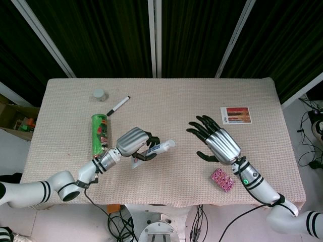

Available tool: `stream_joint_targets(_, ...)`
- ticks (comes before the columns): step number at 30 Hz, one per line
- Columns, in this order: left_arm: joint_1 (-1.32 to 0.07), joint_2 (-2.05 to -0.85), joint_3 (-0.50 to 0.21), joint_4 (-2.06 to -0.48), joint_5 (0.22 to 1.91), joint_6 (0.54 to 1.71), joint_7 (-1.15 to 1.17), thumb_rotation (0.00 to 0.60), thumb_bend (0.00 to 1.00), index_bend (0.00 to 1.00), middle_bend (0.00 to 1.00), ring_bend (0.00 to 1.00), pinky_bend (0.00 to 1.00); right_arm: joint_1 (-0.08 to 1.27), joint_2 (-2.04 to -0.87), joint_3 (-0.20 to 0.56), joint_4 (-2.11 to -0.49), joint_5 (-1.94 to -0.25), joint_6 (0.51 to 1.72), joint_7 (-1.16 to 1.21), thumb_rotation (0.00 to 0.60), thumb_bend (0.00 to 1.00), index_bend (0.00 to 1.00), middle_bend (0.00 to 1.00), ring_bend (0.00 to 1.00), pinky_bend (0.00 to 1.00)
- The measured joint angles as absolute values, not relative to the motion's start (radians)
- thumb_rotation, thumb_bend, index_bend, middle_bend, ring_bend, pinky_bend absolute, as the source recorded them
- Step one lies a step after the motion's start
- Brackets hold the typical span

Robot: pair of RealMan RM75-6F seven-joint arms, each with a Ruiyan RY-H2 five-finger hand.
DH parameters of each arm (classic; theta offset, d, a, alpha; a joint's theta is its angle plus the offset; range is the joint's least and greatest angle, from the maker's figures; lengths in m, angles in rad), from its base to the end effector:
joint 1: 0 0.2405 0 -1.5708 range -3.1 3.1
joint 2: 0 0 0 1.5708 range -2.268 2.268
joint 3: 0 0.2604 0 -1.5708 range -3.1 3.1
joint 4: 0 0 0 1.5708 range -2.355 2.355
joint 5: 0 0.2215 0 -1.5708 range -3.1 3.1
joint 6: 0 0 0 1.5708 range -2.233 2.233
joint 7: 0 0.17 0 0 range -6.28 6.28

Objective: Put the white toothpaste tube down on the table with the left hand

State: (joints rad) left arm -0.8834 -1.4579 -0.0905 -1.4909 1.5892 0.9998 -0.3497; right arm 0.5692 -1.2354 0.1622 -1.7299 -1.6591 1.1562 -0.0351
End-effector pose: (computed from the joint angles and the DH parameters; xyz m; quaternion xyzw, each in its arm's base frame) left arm -0.0677 0.3515 -0.0241 -0.7667 -0.3742 -0.4947 0.1655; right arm -0.1234 -0.3150 0.0655 0.7467 -0.2754 0.5041 0.3353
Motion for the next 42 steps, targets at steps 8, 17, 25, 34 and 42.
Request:
stream_joint_targets(8,-0.887,-1.462,-0.088,-1.494,1.585,0.993,-0.343,0.502,0.75,0.60,0.67,0.56,0.65,0.589,-1.273,0.163,-1.700,-1.638,1.152,-0.025,0.600,0.21,0.22,0.16,0.01,0.11)
stream_joint_targets(17,-0.899,-1.463,-0.093,-1.505,1.580,0.977,-0.327,0.499,0.75,0.60,0.67,0.56,0.65,0.634,-1.328,0.166,-1.663,-1.640,1.136,-0.002,0.600,0.21,0.22,0.16,0.01,0.11)
stream_joint_targets(25,-0.908,-1.462,-0.097,-1.520,1.574,0.967,-0.310,0.503,0.75,0.60,0.67,0.56,0.65,0.678,-1.379,0.176,-1.619,-1.636,1.122,-0.006,0.600,0.21,0.22,0.16,0.01,0.12)
stream_joint_targets(34,-0.918,-1.455,-0.101,-1.543,1.569,0.953,-0.280,0.502,0.75,0.60,0.67,0.56,0.65,0.703,-1.390,0.181,-1.610,-1.626,1.119,0.002,0.600,0.22,0.22,0.16,0.01,0.12)
stream_joint_targets(42,-0.926,-1.457,-0.101,-1.552,1.559,0.936,-0.240,0.499,0.75,0.60,0.67,0.56,0.64,0.719,-1.394,0.189,-1.611,-1.624,1.132,0.002,0.600,0.22,0.22,0.16,0.01,0.12)
